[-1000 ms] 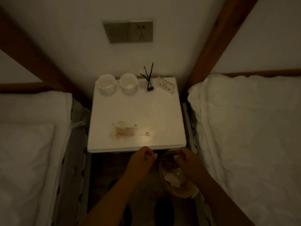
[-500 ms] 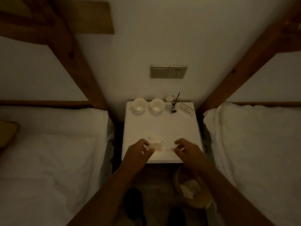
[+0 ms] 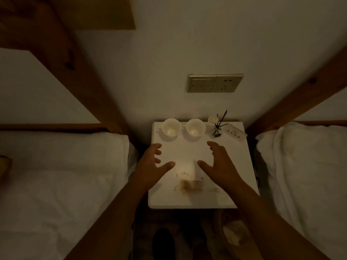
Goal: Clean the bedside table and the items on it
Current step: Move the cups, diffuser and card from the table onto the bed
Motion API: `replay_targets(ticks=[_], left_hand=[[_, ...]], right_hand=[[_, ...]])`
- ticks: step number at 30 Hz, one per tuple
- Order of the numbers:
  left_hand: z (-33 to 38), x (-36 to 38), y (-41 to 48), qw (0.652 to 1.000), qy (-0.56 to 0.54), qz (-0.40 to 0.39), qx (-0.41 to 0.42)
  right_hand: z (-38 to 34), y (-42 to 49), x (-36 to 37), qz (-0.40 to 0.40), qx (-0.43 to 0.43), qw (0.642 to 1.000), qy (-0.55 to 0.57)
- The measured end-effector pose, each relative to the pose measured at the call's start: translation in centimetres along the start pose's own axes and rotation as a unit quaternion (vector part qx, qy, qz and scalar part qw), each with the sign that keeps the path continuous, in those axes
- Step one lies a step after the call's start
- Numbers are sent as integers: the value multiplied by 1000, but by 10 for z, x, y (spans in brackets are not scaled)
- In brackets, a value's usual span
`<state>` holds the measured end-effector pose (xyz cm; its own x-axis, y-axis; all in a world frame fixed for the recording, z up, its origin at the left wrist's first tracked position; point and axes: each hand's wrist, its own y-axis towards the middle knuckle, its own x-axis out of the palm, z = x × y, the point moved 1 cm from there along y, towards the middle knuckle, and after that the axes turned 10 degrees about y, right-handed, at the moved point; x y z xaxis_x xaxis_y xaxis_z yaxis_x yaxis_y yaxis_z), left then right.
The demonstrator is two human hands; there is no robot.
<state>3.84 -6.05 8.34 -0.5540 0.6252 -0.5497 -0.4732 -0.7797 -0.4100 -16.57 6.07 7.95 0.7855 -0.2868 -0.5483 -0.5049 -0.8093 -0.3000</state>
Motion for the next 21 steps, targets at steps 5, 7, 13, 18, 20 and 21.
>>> replay_targets(ticks=[5,7,13,18,20,21], left_hand=[[-15,18,69,998,21,49,15],[-17,26,91,997,13,73,17],[-23,49,132,981,136,111,79],[-28,64,162,953,259,105,116],[-25,68,174,946,277,115,122],[-23,70,179,948,269,116,122]], right_hand=[[23,71,23,31,-40,998,-40],[30,91,32,44,-67,994,-71],[47,133,57,56,-71,990,-112],[54,154,68,50,-85,991,-91],[56,163,68,49,-71,993,-87],[57,166,68,48,-66,993,-84]])
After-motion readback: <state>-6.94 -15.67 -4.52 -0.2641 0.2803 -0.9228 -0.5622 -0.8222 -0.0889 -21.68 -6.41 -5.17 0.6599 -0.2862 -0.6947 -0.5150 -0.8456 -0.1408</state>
